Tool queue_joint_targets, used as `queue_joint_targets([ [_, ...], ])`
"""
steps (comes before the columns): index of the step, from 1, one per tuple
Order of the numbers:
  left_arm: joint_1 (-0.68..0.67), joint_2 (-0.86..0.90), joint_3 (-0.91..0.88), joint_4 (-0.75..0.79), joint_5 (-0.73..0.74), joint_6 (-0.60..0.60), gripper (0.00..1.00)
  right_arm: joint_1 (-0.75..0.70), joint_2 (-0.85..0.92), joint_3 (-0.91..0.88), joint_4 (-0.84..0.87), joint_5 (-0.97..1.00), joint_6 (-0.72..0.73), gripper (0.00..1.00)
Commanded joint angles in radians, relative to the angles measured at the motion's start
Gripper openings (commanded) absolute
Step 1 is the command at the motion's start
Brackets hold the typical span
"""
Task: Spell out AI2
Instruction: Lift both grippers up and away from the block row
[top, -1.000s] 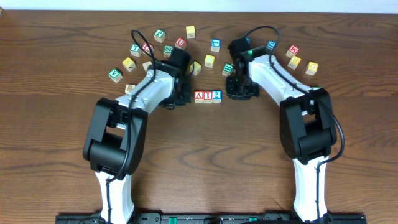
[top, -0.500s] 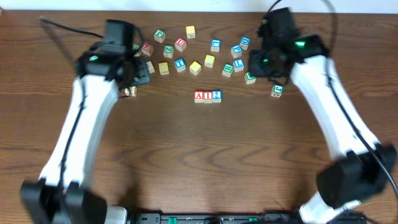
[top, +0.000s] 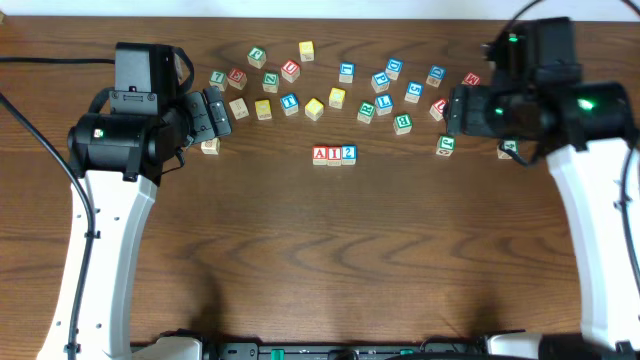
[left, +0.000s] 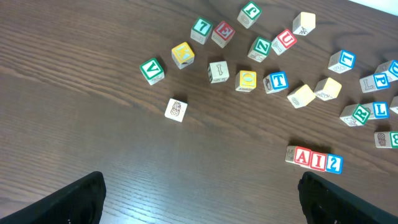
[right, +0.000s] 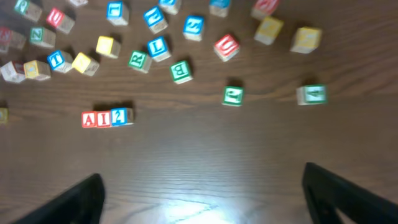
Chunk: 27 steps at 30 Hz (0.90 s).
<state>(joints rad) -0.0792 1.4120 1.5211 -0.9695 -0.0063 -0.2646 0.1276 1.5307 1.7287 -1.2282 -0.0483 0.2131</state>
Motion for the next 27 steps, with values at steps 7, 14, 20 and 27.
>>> queue_joint_targets([
  [7, 0.006, 0.006, 0.016, -0.003, -0.010, 0.006, 0.98, -0.061, -0.148, 0.011, -0.026, 0.020, -0.020, 0.99],
  [14, 0.006, 0.006, 0.016, -0.003, -0.010, 0.006, 0.97, -0.061, -0.146, 0.010, -0.031, 0.020, -0.020, 0.99],
  [20, 0.006, 0.006, 0.016, -0.003, -0.010, 0.006, 0.98, -0.061, -0.146, 0.010, -0.034, 0.031, -0.029, 0.99],
  [27, 0.006, 0.006, 0.016, -0.003, -0.010, 0.006, 0.98, -0.062, -0.154, -0.019, 0.055, 0.035, -0.048, 0.99],
])
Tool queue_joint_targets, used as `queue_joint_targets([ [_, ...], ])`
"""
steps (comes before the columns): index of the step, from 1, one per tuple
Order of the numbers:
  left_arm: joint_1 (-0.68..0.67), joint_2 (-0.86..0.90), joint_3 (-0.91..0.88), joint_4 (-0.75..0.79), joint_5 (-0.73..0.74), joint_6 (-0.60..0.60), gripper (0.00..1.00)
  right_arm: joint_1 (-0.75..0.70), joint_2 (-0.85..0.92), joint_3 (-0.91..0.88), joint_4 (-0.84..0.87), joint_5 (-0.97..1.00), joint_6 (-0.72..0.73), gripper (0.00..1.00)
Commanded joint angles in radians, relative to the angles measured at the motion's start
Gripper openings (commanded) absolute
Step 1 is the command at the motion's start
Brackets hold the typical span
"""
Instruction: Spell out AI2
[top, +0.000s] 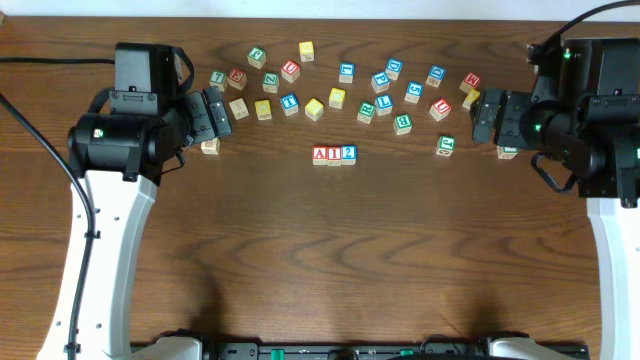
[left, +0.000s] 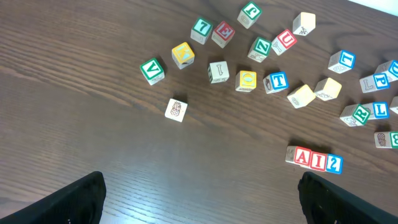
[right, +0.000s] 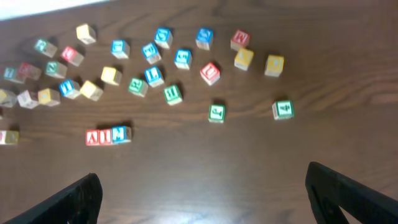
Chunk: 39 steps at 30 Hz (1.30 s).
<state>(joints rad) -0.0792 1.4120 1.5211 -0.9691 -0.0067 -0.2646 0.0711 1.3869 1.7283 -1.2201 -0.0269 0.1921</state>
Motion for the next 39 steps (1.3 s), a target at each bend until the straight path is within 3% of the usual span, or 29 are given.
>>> queue_joint_targets([
  [1, 0.006, 0.006, 0.016, -0.003, -0.009, 0.006, 0.98, -0.005, -0.019, -0.034, 0.073, 0.014, -0.040, 0.99],
  [11, 0.006, 0.006, 0.016, -0.003, -0.009, 0.006, 0.98, -0.007, -0.325, -0.533, 0.562, 0.014, -0.123, 0.99],
  [20, 0.006, 0.006, 0.016, -0.003, -0.009, 0.006, 0.98, -0.007, -0.797, -1.117, 0.932, 0.006, -0.119, 0.99],
  [29, 0.006, 0.006, 0.016, -0.003, -0.009, 0.006, 0.97, -0.009, -1.202, -1.530, 1.118, -0.002, -0.119, 0.99],
  [39, 0.006, 0.006, 0.016, -0.003, -0.009, 0.006, 0.98, -0.009, -1.365, -1.723, 1.214, -0.002, -0.119, 0.99],
])
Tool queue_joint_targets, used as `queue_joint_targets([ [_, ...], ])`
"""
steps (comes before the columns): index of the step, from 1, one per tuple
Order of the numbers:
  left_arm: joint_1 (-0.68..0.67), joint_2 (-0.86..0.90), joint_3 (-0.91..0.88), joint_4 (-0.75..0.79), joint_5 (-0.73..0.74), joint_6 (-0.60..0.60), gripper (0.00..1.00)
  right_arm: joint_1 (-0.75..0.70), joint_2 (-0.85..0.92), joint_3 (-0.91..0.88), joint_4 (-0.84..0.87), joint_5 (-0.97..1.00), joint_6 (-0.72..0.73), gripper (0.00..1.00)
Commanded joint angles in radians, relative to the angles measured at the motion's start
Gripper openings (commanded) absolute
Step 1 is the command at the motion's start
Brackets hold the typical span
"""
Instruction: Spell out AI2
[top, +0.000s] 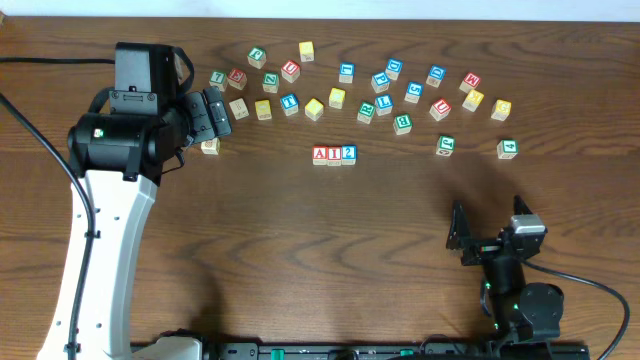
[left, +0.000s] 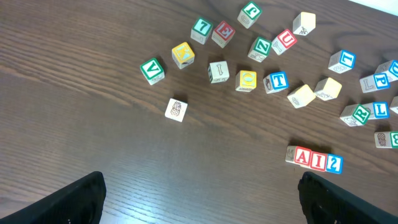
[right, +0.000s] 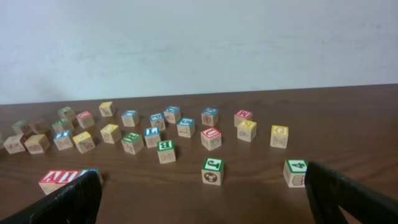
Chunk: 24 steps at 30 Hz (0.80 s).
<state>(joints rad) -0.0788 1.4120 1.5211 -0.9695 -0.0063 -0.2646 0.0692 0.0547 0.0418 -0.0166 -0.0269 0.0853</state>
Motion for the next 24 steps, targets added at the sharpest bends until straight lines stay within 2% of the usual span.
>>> queue_joint_targets([
  [1, 0.006, 0.006, 0.016, -0.003, -0.010, 0.006, 0.98, -0.007, -0.049, -0.037, -0.014, -0.001, -0.012, 0.99],
  [24, 0.006, 0.006, 0.016, -0.003, -0.010, 0.006, 0.98, -0.010, -0.049, -0.036, -0.057, -0.005, 0.023, 0.99],
])
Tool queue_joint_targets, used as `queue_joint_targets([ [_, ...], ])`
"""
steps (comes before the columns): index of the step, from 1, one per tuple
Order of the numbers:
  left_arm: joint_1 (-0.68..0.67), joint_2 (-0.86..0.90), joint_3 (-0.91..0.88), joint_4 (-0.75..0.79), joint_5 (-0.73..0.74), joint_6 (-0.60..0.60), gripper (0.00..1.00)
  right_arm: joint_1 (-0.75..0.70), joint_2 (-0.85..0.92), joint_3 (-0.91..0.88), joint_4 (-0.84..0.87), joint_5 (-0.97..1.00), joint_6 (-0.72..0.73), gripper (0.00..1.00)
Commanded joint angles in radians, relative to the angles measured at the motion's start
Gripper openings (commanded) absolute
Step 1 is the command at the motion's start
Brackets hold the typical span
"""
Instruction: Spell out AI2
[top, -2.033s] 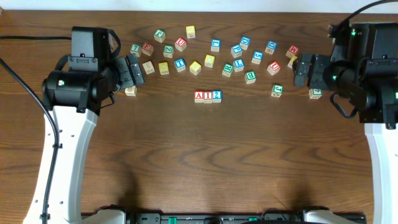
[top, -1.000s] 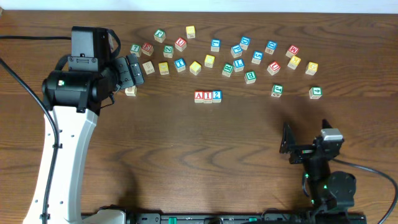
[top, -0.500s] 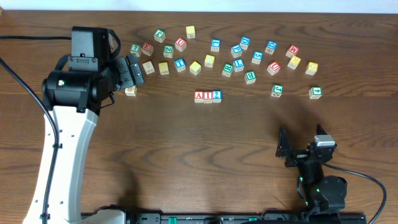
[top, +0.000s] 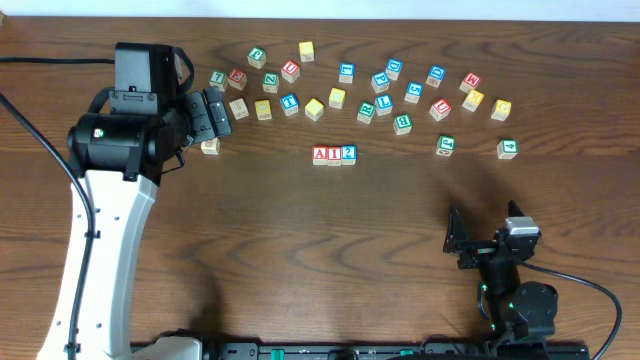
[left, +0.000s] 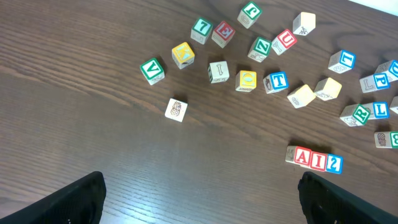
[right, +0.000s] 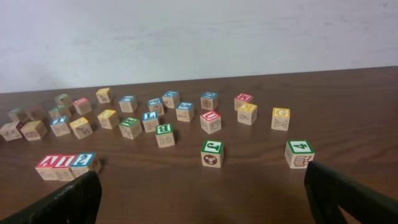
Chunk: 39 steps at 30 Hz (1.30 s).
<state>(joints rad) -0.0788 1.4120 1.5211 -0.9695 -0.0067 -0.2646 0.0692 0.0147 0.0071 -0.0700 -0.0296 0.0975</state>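
A red A block (top: 320, 154), a red I block (top: 334, 154) and a blue 2 block (top: 348, 153) stand touching in a row mid-table, reading AI2; the row (left: 317, 160) also shows in the left wrist view and the row (right: 64, 163) in the right wrist view. My left gripper (top: 215, 113) hangs open over the left blocks, holding nothing; its fingers (left: 81, 199) frame bare wood. My right gripper (top: 458, 238) sits low at the front right, open and empty, its fingers (right: 68, 202) wide apart.
Several loose letter and number blocks lie scattered in a band along the far side (top: 380, 85). A green J block (top: 445, 146) and a green 4 block (top: 508, 148) sit apart at the right. The table's far edge (right: 199, 81) meets a white wall.
The right arm has settled slightly lower and nearer the front edge, its view tilting down a little. The left arm and all blocks are unchanged.
The AI2 row stood complete throughout. The right arm was first high over the right-hand blocks, then further right, then folded down at the front right edge, where it stays now. The left arm held still and open the whole time.
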Motion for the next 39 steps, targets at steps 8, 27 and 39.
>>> queue_joint_targets([
  [8, 0.006, 0.006, 0.016, -0.003, -0.009, 0.006, 0.98, -0.010, -0.009, -0.002, -0.004, -0.003, 0.010, 0.99],
  [27, 0.007, -0.285, -0.219, 0.204, -0.025, 0.013, 0.98, -0.010, -0.009, -0.002, -0.004, -0.003, 0.010, 0.99],
  [39, 0.070, -0.961, -1.036, 0.859, -0.024, 0.024, 0.98, -0.010, -0.009, -0.002, -0.004, -0.003, 0.010, 0.99],
])
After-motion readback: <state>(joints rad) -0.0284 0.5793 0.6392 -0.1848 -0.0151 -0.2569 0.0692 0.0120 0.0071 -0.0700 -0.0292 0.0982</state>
